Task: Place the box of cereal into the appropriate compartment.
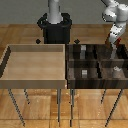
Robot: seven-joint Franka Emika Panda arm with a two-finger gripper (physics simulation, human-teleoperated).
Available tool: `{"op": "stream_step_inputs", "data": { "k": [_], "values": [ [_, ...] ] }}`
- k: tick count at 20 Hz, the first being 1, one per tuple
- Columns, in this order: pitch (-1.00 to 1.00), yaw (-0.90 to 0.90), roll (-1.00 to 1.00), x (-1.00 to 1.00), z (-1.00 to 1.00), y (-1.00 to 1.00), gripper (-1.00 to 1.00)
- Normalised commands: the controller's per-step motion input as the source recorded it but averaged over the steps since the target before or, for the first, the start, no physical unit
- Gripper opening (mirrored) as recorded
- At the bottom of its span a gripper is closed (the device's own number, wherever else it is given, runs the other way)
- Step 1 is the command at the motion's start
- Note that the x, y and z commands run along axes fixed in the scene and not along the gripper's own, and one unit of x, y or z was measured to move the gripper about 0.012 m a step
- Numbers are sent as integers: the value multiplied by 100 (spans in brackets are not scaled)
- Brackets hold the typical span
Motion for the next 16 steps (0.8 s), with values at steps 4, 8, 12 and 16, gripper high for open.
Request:
{"op": "stream_step_inputs", "data": {
  "k": [4, 8, 12, 16],
  "values": [
    [0, 0, 0, 0, 0, 75, -100],
    [0, 0, 0, 25, 0, -25, -100],
    [0, 0, 0, 0, -25, 0, -100],
    [0, 0, 0, 0, -100, 0, -100]
  ]
}}
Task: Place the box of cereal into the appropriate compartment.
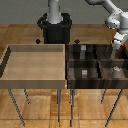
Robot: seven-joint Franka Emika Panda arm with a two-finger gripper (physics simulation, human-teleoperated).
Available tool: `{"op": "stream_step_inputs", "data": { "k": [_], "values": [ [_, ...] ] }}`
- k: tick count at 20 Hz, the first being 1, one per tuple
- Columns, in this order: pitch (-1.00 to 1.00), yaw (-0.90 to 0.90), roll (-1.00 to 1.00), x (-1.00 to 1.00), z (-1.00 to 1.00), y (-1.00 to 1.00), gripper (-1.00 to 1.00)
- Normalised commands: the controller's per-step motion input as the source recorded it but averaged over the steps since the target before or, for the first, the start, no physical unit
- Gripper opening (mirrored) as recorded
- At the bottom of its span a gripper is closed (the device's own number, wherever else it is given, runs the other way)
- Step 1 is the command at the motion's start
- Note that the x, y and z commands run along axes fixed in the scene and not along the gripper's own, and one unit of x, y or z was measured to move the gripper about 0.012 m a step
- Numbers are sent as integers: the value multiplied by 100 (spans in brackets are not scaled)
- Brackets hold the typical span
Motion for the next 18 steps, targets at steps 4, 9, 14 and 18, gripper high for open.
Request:
{"op": "stream_step_inputs", "data": {
  "k": [4, 9, 14, 18],
  "values": [
    [0, 0, 0, 0, -25, 0, 100],
    [0, 0, 0, 0, 0, 0, 100],
    [0, 0, 0, 0, 0, 0, 100],
    [0, 0, 0, 0, 0, 0, 100]
  ]
}}
